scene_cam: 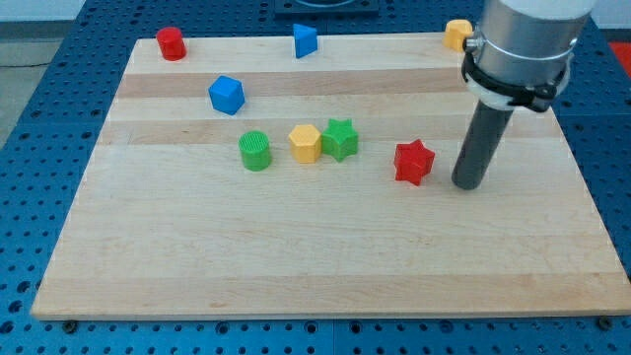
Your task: Slide the red star to the bottom right of the green circle
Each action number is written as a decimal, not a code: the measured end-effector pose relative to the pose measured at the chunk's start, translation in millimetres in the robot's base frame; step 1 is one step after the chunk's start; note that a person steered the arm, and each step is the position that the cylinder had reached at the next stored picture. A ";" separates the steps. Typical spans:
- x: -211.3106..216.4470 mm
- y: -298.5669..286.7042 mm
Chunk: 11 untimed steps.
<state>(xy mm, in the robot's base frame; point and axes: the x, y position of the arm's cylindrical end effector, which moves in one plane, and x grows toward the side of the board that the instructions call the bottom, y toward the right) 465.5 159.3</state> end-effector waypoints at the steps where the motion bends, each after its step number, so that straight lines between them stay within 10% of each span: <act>1: -21.3 -17.1; 8: 51.6 -206.5; 11: 34.4 -189.1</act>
